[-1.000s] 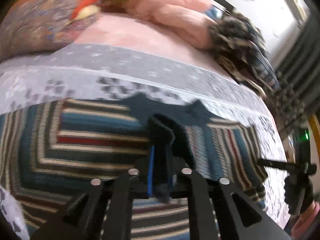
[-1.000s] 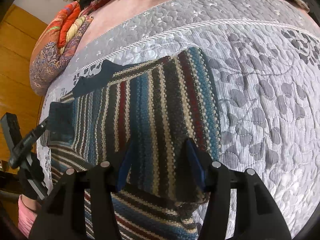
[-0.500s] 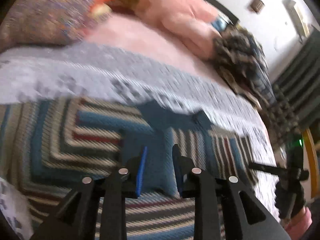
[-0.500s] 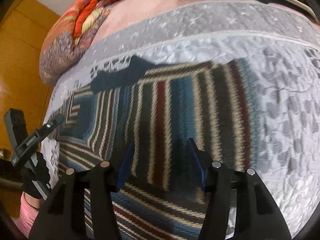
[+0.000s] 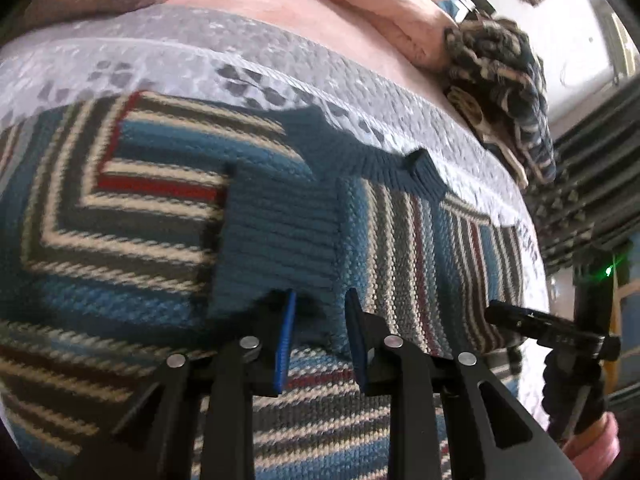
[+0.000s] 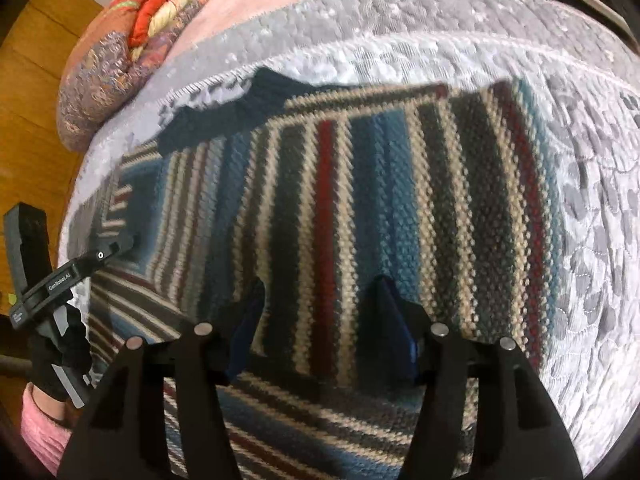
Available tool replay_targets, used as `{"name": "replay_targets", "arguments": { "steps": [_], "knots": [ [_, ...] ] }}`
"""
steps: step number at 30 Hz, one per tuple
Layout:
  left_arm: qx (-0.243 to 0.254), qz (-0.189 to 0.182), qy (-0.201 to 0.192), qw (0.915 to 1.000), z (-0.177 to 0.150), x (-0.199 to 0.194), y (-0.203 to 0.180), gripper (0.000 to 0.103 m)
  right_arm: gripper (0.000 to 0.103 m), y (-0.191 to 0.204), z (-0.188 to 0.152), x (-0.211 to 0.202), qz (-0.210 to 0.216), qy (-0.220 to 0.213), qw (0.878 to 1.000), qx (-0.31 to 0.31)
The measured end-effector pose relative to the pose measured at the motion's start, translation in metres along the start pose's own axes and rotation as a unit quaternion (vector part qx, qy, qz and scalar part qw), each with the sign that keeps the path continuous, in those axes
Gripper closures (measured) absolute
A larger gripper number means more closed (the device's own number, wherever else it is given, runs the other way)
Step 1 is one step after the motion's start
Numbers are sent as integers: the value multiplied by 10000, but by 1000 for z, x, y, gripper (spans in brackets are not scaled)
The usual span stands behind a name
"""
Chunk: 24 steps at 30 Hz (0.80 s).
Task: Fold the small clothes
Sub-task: 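Move the left tool to the other sleeve and grasp its ribbed cuff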
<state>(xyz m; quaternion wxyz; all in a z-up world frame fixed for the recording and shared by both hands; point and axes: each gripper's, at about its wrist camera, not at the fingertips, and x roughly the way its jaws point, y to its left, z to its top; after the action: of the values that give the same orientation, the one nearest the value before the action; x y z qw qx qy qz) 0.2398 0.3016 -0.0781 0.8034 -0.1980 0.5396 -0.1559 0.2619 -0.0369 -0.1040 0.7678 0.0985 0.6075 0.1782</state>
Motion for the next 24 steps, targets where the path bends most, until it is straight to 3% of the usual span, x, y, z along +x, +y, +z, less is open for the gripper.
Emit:
{"name": "replay_targets", "arguments": {
  "steps": [4,10,13,17,20,24],
  "knots": [
    [-87,400,-402,9984,12,-45,23,50,44,12,7,-20,344,-222,9992,-6],
    [-890,1046,-778,9875,8,-123,108,41,44,24,4,-22,485,-193,9985,-145],
    [-1532,1354,-1006,9737,-8,-158,167,41,44,24,3,-15,427,-112,9989,-147],
    [-2522,1660,-1215,9456,-26,-192,244,41,44,19,2,-10,386,-55,9992,-55],
    [-3034,1592,-1333,9300,-33,-203,284,41,44,14,1,-8,361,-57,9993,-2],
    [-3573,1137,-1654,9122,-39,-202,325,42,44,9,0,-3,294,-18,9996,28]
  ]
}}
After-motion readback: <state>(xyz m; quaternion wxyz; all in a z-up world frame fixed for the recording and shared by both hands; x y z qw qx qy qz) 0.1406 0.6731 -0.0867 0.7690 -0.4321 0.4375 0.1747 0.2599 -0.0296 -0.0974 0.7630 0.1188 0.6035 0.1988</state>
